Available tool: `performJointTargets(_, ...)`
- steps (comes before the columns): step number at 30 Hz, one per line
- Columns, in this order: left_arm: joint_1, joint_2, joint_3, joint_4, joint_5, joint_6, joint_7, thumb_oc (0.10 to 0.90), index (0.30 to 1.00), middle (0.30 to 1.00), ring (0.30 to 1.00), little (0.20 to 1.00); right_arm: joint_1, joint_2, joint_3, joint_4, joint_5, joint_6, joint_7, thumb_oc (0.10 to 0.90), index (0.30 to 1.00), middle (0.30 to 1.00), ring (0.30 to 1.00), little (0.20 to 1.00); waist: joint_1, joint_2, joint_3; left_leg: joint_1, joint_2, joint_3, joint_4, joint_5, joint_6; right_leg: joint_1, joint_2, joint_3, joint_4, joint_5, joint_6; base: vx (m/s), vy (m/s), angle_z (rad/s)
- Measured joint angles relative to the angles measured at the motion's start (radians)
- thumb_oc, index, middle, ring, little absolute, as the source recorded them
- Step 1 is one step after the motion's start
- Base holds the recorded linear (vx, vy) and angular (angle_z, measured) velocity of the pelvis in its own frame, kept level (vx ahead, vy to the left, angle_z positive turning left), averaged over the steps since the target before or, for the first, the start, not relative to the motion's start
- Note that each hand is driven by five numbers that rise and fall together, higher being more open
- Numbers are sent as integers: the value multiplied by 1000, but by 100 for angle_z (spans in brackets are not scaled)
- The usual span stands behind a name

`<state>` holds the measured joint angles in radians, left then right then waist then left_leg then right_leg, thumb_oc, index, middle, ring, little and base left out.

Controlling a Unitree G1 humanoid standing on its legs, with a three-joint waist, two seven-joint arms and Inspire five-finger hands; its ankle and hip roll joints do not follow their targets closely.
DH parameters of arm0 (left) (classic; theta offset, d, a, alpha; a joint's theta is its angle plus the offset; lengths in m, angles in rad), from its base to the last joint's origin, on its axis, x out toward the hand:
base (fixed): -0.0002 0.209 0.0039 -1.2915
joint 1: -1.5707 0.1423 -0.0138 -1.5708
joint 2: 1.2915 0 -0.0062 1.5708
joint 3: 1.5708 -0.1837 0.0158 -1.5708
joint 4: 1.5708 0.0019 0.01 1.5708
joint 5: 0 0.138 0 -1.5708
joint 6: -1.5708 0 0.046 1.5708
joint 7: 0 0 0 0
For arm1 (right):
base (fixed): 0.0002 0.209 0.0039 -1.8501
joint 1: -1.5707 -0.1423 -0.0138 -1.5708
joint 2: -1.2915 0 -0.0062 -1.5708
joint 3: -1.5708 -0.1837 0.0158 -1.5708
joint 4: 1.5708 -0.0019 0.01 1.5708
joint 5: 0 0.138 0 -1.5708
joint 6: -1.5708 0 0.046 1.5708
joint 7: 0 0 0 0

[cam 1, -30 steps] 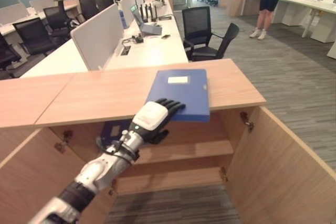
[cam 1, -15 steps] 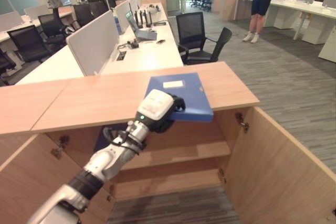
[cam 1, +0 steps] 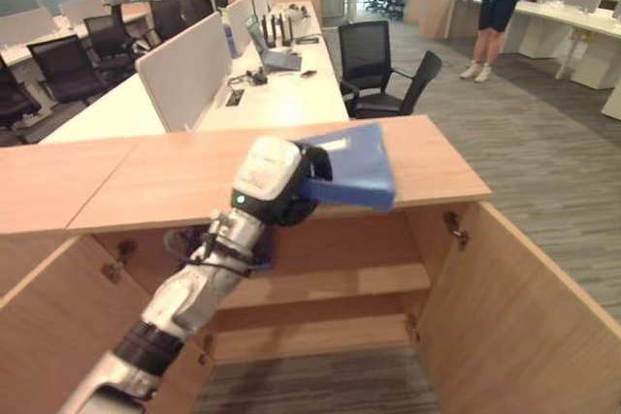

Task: Put the empty folder in the office cabinet

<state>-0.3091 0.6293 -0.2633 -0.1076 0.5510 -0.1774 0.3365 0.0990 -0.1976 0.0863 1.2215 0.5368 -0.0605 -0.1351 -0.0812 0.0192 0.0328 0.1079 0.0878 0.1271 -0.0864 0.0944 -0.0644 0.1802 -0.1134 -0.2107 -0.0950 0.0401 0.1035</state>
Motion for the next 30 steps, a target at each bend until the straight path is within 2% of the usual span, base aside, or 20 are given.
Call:
performJointTargets(3, 14, -27, 104, -62, -160, 0, 32, 400, 300, 300, 300, 300, -4, 3, 1, -2, 1, -1, 4, 800, 900, 900, 900, 900, 13, -3, 0, -1, -2, -11, 0, 1, 1, 2, -1, -11, 0, -4, 3, -44, 5, 11)
performJointTargets(6, 16, -27, 162, -96, -308, -6, 75, 400, 300, 300, 300, 300, -5, 3, 10, -7, 6, -1, 13, 800, 900, 900, 900, 900, 17, -3, 1, 0, -2, -20, 0, 1, 0, 8, -1, -18, 0, -7, 5, -43, 5, 8)
performJointTargets(7, 18, -28, 182, -107, -404, -21, 79, 400, 300, 300, 300, 300, -7, 2, 20, -14, 6, -1, 19, 800, 900, 900, 900, 900, 31, -1, 2, -2, -2, -21, 0, 1, 0, 6, -1, -19, 0, -7, 5, -42, 5, 2)
performJointTargets(10, 61, -53, 231, -156, -611, -60, 66, 400, 300, 300, 300, 300, -9, 2, 24, -43, 6, -2, 28, 800, 900, 900, 900, 900, 29, 3, 5, -4, -3, -22, 0, 3, 1, 5, -3, -20, 0, -6, 4, -21, 8, 2)
performJointTargets(11, 86, -82, 241, -184, -754, -92, 47, 400, 300, 300, 300, 300, -16, 3, 38, -45, 8, -3, 38, 800, 900, 900, 900, 900, 39, 5, 6, -3, -5, -24, 0, 4, 2, 7, -3, -24, 0, -6, 4, -37, 16, 3)
performJointTargets(13, 110, -107, 253, -202, -861, -117, 23, 400, 300, 300, 300, 300, -25, 3, 48, -46, 16, -3, 43, 800, 900, 900, 900, 900, 41, 10, 9, -3, -5, -27, 0, 0, -2, 9, -3, -26, 0, -7, 6, -33, 18, 4)
performJointTargets(15, 134, -113, 258, -219, -949, -125, -3, 400, 300, 300, 300, 300, -30, 4, 58, -52, 17, -3, 45, 800, 900, 900, 900, 900, 53, 14, 11, -4, -5, -27, 0, 1, -2, 8, -3, -26, 0, -7, 6, -53, 16, 3)
performJointTargets(17, 173, -150, 262, -231, -1118, -136, -72, 400, 300, 300, 300, 300, -30, 2, 62, -79, 21, 0, 53, 800, 900, 900, 900, 900, 59, 26, 20, -8, -6, -35, 0, 0, -3, 13, -4, -34, 0, -7, 6, 10, 9, 9)
performJointTargets(19, 201, -153, 262, -234, -1214, -135, -112, 400, 300, 300, 300, 300, -31, 3, 67, -89, 28, 0, 66, 800, 900, 900, 900, 900, 58, 30, 26, -7, -5, -39, 0, -3, 3, 17, -3, -39, 0, -8, 6, -30, 4, 11)
performJointTargets(20, 229, -180, 261, -238, -1303, -135, -161, 400, 300, 300, 300, 300, -28, 3, 97, -111, 58, 5, 70, 800, 900, 900, 900, 900, 61, 31, 28, -9, -6, -48, 0, -2, 1, 19, -2, -46, 0, -10, 6, -34, 4, 11)
performJointTargets(23, 274, -223, 254, -249, -1424, -134, -211, 400, 300, 300, 300, 300, -26, 6, 119, -171, 101, 7, 91, 800, 900, 900, 900, 900, 62, 29, 36, -11, -4, -50, 0, 7, -1, 18, 1, -47, 0, -11, 5, -17, 3, 3)
performJointTargets(24, 306, -230, 249, -250, -1496, -133, -240, 400, 300, 300, 300, 300, -11, 7, 177, -279, 156, 22, 106, 800, 900, 900, 900, 900, 64, 29, 41, -14, -5, -51, 0, 8, -2, 17, 3, -49, 0, -11, 4, -40, 7, 2)
performJointTargets(26, 337, -248, 239, -250, -1555, -128, -256, 400, 300, 300, 300, 300, -6, -3, 209, -375, 214, 27, 143, 800, 900, 900, 900, 900, 63, 27, 46, -15, -3, -52, 0, 10, -1, 16, 5, -49, 0, -12, 3, -18, 2, 1)
performJointTargets(28, 388, -252, 221, -260, -1611, -123, -279, 400, 300, 300, 300, 300, 33, -32, 272, -564, 310, 39, 182, 800, 900, 900, 900, 900, 63, 26, 50, -16, -4, -54, 1, 10, -1, 16, 5, -52, 0, -12, 3, -5, 3, 2)
performJointTargets(30, 409, -252, 217, -260, -1619, -101, -286, 400, 300, 300, 300, 300, 31, -22, 287, -623, 357, 35, 236, 800, 900, 900, 900, 900, 67, 21, 53, -15, -3, -55, 1, 10, -1, 18, 7, -53, 0, -13, 1, 0, 0, 0)
